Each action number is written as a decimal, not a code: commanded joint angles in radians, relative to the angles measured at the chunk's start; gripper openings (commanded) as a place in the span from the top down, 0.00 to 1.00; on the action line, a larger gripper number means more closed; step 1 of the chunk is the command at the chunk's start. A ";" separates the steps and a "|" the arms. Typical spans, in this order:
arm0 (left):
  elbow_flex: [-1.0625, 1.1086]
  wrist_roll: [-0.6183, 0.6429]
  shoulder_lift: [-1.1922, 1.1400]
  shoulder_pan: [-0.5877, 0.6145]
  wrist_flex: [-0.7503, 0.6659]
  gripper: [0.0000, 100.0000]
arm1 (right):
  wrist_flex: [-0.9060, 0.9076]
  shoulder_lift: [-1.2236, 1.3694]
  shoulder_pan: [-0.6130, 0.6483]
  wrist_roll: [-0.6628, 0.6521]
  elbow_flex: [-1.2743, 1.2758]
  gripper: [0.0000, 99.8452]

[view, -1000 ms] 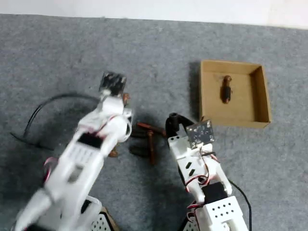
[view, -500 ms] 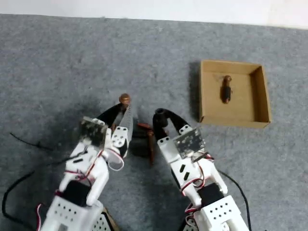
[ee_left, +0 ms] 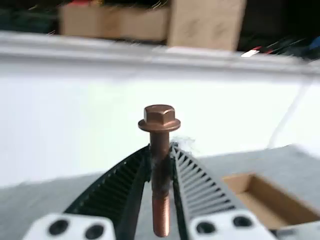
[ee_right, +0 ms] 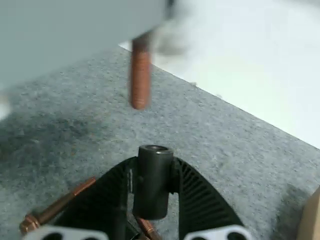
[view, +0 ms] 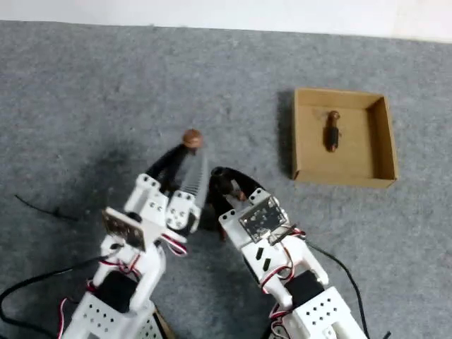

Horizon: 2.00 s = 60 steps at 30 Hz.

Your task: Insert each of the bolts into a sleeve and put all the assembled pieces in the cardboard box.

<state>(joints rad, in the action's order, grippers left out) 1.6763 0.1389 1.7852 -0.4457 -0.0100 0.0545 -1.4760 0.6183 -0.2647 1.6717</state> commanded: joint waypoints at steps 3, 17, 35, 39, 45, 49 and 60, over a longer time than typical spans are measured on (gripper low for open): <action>0.021 0.002 0.007 -0.024 -0.049 0.99 | 0.001 0.005 0.005 -0.011 0.159 0.99; 0.021 0.066 0.005 -0.030 0.028 0.99 | -0.005 -0.002 -0.001 -0.011 0.159 0.99; 0.021 0.322 -0.002 0.010 0.034 0.99 | -0.087 -0.002 -0.001 -0.011 0.159 0.99; 0.021 0.322 -0.002 0.010 0.034 0.99 | -0.157 -0.002 0.001 -0.011 0.159 0.99; 0.021 0.322 0.004 0.048 0.029 0.99 | -0.168 -0.002 0.005 -0.009 0.159 0.99; 0.021 0.364 0.005 0.111 0.028 0.99 | -0.166 -0.002 0.005 -0.009 0.159 0.99; 0.021 0.443 0.005 0.094 0.031 0.99 | -0.131 -0.002 0.054 -0.012 0.159 0.99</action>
<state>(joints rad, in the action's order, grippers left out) 1.6763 0.5700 1.7837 -0.3337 0.0253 -0.0698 -1.4760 0.6613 -0.2647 1.6732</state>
